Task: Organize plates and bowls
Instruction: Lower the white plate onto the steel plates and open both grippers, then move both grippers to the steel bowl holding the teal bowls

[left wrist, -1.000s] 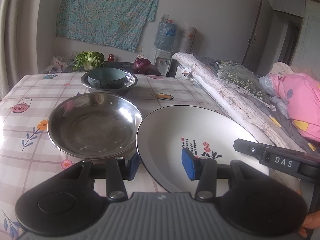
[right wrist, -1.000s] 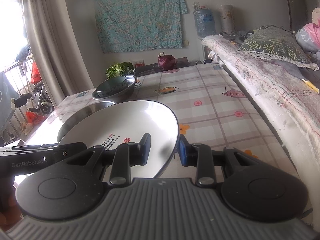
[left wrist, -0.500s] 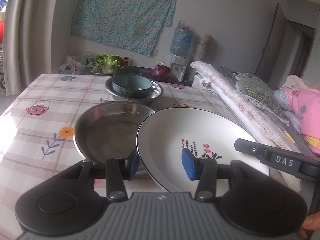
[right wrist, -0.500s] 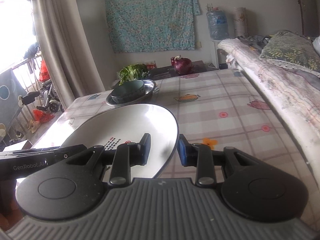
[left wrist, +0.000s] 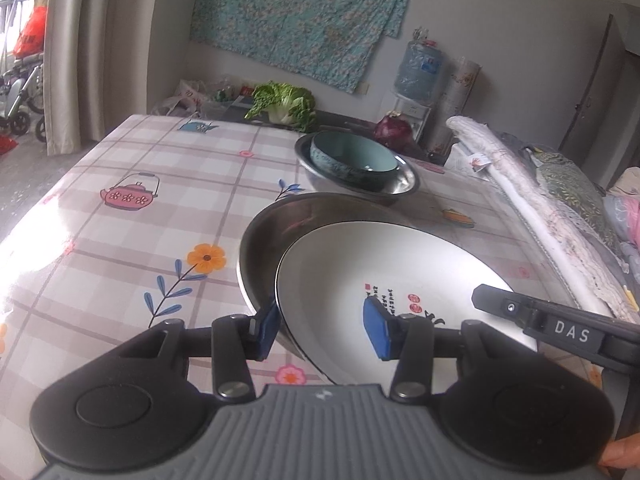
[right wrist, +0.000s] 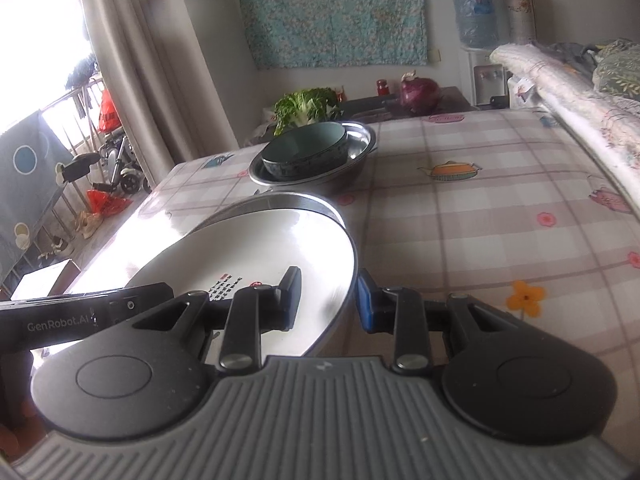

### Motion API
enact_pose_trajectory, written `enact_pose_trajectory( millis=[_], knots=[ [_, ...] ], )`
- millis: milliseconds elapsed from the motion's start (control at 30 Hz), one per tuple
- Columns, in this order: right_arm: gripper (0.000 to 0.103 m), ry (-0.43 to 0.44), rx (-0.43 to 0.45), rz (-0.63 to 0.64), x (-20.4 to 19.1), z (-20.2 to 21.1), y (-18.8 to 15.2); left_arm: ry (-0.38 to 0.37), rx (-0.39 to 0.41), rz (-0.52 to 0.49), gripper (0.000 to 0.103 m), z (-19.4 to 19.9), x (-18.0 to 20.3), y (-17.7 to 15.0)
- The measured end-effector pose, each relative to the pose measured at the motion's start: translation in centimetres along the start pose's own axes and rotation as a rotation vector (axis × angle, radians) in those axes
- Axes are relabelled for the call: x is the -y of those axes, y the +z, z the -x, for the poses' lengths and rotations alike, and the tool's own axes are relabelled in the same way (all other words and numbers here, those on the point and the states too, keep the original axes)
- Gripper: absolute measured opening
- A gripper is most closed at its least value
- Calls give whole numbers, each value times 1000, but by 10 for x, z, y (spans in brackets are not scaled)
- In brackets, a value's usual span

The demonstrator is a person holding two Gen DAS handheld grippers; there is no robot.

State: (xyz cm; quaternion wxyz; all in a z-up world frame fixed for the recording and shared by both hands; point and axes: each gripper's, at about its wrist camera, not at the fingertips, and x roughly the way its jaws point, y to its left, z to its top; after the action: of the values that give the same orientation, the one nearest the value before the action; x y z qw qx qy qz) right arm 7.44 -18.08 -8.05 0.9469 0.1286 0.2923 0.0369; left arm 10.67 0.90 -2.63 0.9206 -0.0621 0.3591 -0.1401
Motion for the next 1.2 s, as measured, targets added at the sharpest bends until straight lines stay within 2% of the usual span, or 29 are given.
enact_pose_trajectory(
  millis=[367,500,633,833,900,1000,1200],
  knots=[
    [35,19,-16,-31,0,-25,6,-4,-14,39,48,-11,-16,3],
    [52,37,24,-22,-2,-19,9,2,-13,36,51,-10,-15,4],
    [57,38,38,-11,-5,-12,11,8,-18,38,55,-7,-14,5],
    [69,30,34,-30,1,-1,6,29,-9,5,71,2,-6,8],
    [75,26,32,-39,5,3,3,40,-13,-17,80,4,-2,10],
    [78,20,29,-51,11,10,0,51,-16,-60,89,7,6,15],
    [78,8,19,-69,20,24,-5,84,0,-117,96,12,14,32]
  ],
)
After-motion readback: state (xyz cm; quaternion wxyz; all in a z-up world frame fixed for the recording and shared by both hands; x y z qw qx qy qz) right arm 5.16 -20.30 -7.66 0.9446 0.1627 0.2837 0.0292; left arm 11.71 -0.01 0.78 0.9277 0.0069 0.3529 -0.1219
